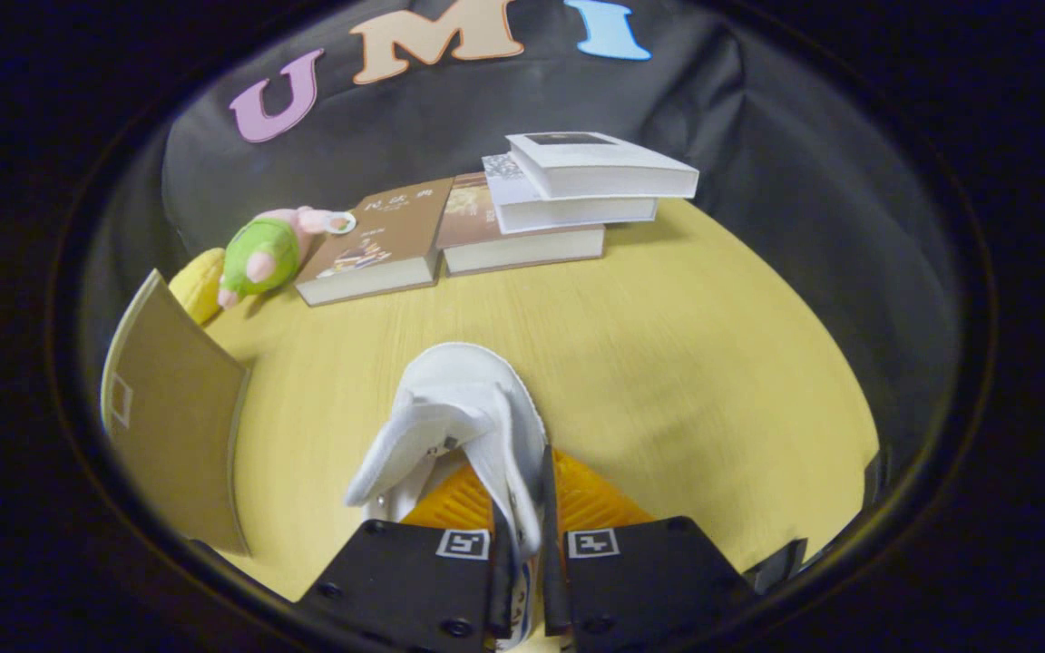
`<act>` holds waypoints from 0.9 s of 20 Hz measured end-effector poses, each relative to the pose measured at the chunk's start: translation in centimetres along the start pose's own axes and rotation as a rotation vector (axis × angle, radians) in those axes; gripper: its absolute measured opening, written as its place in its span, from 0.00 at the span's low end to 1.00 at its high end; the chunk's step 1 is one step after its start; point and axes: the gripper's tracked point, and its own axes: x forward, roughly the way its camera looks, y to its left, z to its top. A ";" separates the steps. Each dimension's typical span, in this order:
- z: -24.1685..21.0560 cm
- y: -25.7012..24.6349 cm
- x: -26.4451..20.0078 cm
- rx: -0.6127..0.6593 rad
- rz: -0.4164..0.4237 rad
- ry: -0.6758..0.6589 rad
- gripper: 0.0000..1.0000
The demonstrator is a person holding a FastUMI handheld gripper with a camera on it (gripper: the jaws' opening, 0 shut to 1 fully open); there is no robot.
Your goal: Open the storage box then place both shoes into the box .Put the left shoe in first, then the right shoe, with the right side of both shoes facing outward in a uniform manner.
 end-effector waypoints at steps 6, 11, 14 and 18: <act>0.8 5.4 -4.2 0.104 0.196 0.024 0.17; 2.2 9.4 -8.8 0.060 0.277 0.001 0.17; 2.8 12.5 -11.5 0.051 0.344 -0.002 0.17; 3.4 18.4 -15.2 0.070 0.486 0.026 0.17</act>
